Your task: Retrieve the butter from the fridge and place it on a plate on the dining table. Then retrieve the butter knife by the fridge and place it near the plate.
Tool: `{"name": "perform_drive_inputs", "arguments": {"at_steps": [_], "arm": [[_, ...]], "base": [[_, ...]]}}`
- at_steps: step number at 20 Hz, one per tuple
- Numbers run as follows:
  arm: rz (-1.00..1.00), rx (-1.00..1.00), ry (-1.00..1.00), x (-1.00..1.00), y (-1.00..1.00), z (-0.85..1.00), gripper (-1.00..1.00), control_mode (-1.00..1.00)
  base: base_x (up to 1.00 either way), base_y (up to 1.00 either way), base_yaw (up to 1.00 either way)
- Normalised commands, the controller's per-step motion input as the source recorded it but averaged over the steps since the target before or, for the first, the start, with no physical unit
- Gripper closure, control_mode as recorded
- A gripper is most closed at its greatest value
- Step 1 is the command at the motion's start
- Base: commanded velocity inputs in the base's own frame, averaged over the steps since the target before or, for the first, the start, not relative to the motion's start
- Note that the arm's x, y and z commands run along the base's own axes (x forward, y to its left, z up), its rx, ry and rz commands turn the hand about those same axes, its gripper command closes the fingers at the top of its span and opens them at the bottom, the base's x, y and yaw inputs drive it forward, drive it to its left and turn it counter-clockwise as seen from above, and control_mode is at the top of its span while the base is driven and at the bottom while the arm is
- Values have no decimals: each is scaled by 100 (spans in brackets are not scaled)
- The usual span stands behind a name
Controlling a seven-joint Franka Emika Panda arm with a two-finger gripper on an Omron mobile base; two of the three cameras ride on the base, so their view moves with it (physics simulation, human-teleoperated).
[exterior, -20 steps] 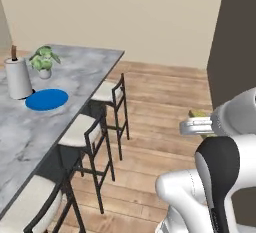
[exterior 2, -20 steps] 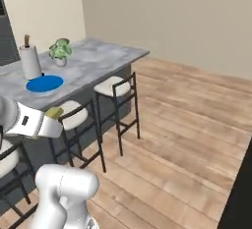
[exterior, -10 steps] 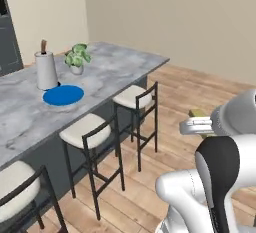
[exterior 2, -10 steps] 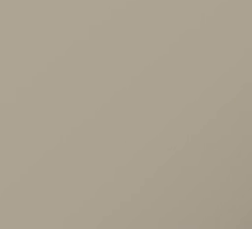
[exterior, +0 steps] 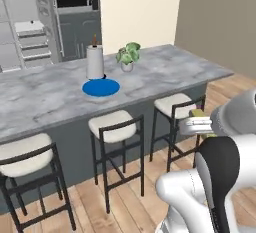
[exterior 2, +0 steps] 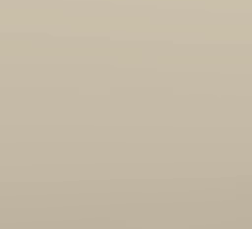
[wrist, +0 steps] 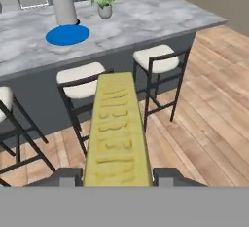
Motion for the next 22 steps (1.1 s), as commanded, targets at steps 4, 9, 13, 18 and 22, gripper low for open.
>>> {"name": "perform_drive_inputs", "arguments": {"at_steps": [4, 9, 13, 18, 22], "arm": [[0, 0, 0, 0, 0, 0, 100, 100], [0, 0, 0, 0, 0, 0, 100, 100], [0, 0, 0, 0, 0, 0, 100, 100], [0, 0, 0, 0, 0, 0, 100, 100], [0, 0, 0, 0, 0, 0, 100, 100]], "base": [[26, -70, 66], [30, -56, 46], [48, -44, 8], [91, -41, -14], [76, 3, -12]]}}
